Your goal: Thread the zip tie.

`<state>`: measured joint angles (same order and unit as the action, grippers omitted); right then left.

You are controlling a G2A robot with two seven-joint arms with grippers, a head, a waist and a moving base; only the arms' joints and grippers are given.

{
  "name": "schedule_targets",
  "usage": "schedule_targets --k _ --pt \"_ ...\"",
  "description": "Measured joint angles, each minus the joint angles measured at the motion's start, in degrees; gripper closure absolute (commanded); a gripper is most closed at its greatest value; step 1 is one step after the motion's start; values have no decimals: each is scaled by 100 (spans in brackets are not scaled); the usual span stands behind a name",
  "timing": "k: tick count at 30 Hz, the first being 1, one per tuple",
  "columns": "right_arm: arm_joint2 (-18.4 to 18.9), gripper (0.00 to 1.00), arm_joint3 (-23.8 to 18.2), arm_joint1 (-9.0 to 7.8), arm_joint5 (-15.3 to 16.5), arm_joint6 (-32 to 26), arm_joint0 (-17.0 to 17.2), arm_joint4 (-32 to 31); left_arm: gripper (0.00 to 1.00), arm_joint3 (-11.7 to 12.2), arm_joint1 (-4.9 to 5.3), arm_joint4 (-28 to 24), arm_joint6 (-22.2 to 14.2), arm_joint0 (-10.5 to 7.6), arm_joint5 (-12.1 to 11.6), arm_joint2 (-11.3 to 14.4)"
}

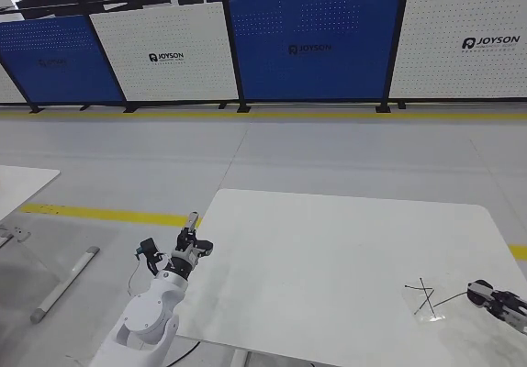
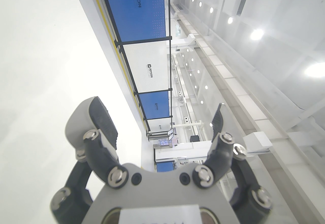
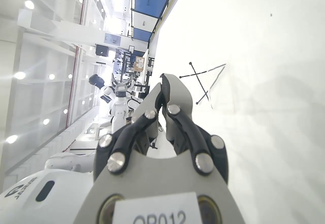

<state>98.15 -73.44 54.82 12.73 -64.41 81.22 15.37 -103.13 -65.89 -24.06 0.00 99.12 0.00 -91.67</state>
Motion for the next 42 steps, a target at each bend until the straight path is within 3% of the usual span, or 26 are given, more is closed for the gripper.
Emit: schedule_targets --k 5,11,15,18,34,38,42 --pt "-58 100 -50 21 -19 192 44 28 0 0 0 0 0 0 0 0" --pt "-46 100 -300 94 579 242 464 1053 0 0 0 0 0 0 0 0" --pt "118 100 -917 176 682 964 988 1371 0 0 0 0 0 0 0 0" --pt "-29 100 -1484 257 675 1325 1395 1363 0 0 0 0 0 0 0 0" --pt "-59 100 -1533 264 675 1234 1420 1412 0 0 0 0 0 0 0 0" --pt "-178 100 -1988 349 675 1943 1661 1407 0 0 0 0 0 0 0 0" --pt "-256 100 -2909 523 676 3388 2224 823 0 0 0 0 0 0 0 0"
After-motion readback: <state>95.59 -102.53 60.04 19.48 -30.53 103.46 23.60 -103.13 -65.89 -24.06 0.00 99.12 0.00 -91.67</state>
